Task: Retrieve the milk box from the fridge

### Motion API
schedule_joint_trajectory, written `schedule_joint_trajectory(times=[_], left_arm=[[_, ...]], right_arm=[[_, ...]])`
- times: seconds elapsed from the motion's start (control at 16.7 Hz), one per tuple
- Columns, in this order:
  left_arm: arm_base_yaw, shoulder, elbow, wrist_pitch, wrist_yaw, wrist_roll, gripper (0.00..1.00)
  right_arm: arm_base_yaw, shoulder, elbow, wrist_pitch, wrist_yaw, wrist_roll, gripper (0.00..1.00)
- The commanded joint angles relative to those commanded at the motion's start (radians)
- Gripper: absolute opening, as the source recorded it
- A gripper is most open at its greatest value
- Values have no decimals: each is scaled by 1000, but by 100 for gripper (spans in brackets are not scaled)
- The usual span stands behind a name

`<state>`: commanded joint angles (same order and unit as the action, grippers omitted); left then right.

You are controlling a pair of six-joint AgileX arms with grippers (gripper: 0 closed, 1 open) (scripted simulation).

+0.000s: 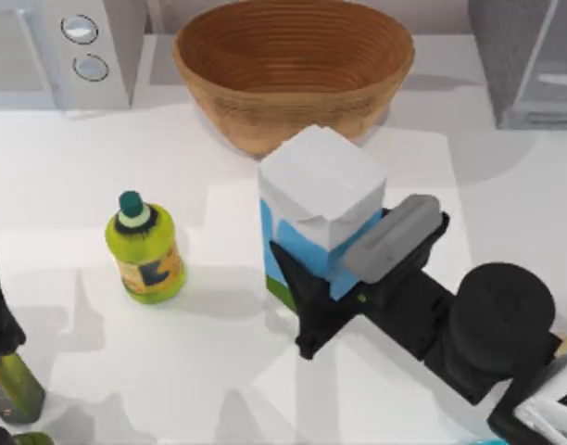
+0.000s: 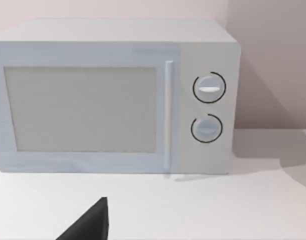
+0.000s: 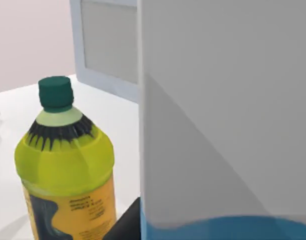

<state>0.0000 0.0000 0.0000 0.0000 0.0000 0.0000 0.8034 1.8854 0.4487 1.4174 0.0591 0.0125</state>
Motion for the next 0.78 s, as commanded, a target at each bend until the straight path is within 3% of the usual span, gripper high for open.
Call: schedule_joint_trajectory(times=[0.66, 0.78], left_arm=[[0, 0, 0, 0, 0, 0, 100], [0, 0, 0, 0, 0, 0, 100]], right_arm=[[-6, 204, 160, 64, -1, 2, 0], [-6, 204, 160, 64, -1, 2, 15]])
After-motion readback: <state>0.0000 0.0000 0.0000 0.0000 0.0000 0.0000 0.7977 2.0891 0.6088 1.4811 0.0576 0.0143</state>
